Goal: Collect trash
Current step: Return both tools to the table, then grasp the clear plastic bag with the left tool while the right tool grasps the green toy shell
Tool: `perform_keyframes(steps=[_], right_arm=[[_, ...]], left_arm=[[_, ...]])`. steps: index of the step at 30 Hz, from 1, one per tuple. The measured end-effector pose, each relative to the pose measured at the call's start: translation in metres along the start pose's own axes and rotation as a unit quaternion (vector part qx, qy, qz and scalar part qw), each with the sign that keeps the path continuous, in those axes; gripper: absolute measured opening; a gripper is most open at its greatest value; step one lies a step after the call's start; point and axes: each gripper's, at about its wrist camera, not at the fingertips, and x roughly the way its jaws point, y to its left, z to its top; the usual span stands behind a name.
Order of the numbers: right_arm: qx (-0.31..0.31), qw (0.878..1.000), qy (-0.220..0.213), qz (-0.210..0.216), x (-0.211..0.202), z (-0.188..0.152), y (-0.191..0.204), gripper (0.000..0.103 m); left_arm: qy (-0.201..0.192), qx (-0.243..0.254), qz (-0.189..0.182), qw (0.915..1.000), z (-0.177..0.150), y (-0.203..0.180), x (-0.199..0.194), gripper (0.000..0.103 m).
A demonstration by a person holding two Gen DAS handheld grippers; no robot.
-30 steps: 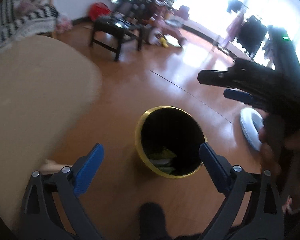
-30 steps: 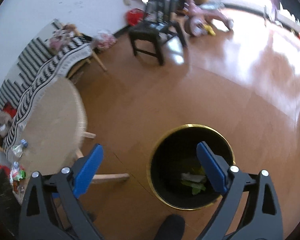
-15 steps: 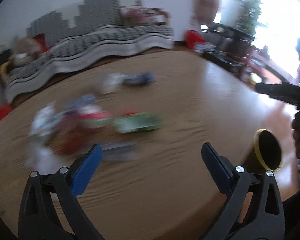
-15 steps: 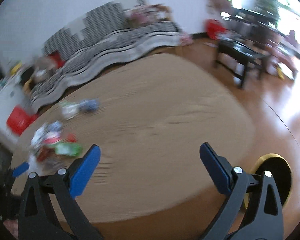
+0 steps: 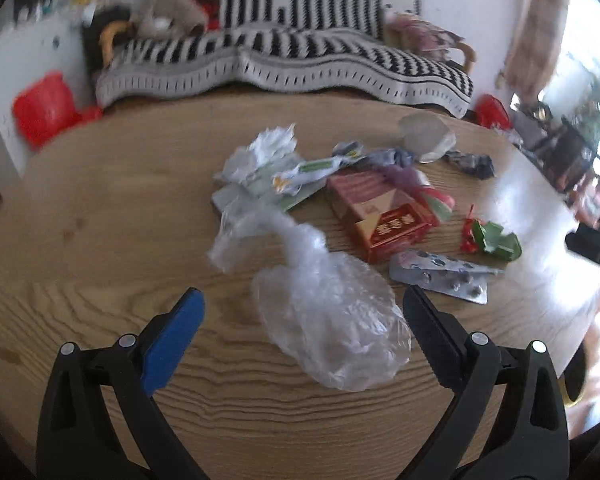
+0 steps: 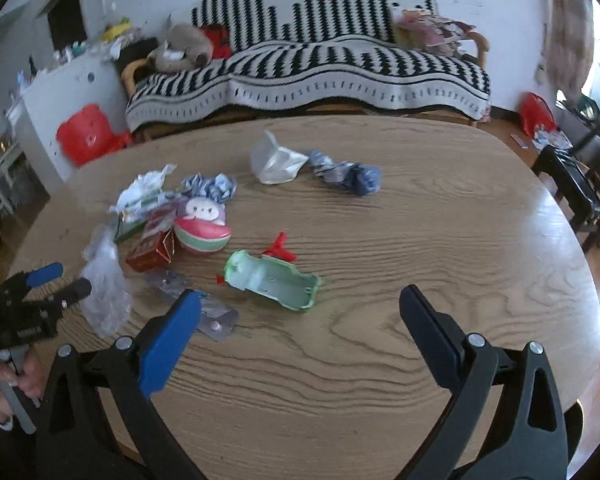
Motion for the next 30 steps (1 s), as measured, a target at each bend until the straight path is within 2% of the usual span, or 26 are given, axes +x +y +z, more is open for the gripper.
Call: perform_keyframes(steps=[3, 15, 21, 22, 23, 24, 25, 26, 27, 28, 30], right_arm=[[0.008, 1.0, 0.015, 0.005, 0.014, -0.001, -0.003, 0.096], [0.051, 0.996, 0.071, -0.003, 0.079, 0.005, 0.012, 0.096], [0.074, 0.994, 0.083, -0.012, 0.098, 0.007, 0.013, 0.096], [0.078, 0.993, 0.084, -0.013, 0.099, 0.007, 0.013, 0.096], [0.079, 0.993, 0.084, -0.012, 0.1, 0.008, 0.012, 0.096], [0.08, 0.993, 0.084, -0.013, 0.101, 0.008, 0.012, 0.096], [0.08, 0.993, 0.083, -0.012, 0.101, 0.008, 0.012, 0.096], [0.076, 0.994, 0.083, -0.014, 0.1, 0.008, 0.013, 0.09], [0.071, 0.994, 0.08, -0.017, 0.099, 0.009, 0.013, 0.08], [0.067, 0.994, 0.08, -0.018, 0.099, 0.01, 0.014, 0.08], [0.066, 0.994, 0.083, -0.01, 0.098, 0.009, 0.013, 0.08]], left_arm=[[0.015, -0.026, -0.011, 0.9995, 0.0, 0.004, 0.007, 0.096], [0.034, -0.045, 0.019, 0.9982, 0.007, -0.009, 0.048, 0.096], [0.034, -0.046, 0.034, 0.9978, 0.007, -0.014, 0.058, 0.095], [0.031, -0.041, 0.038, 0.9979, 0.006, -0.017, 0.058, 0.09], [0.029, -0.038, 0.041, 0.998, 0.006, -0.018, 0.056, 0.077], [0.026, -0.033, 0.043, 0.9982, 0.007, -0.02, 0.055, 0.07], [0.025, -0.03, 0.044, 0.9983, 0.006, -0.022, 0.054, 0.059], [0.025, -0.029, 0.041, 0.9984, 0.006, -0.022, 0.053, 0.047], [0.025, -0.029, 0.038, 0.9986, 0.006, -0.022, 0.051, 0.04], [0.026, -0.03, 0.035, 0.9986, 0.006, -0.022, 0.051, 0.031], [0.029, -0.035, 0.028, 0.9986, 0.005, -0.02, 0.049, 0.024]])
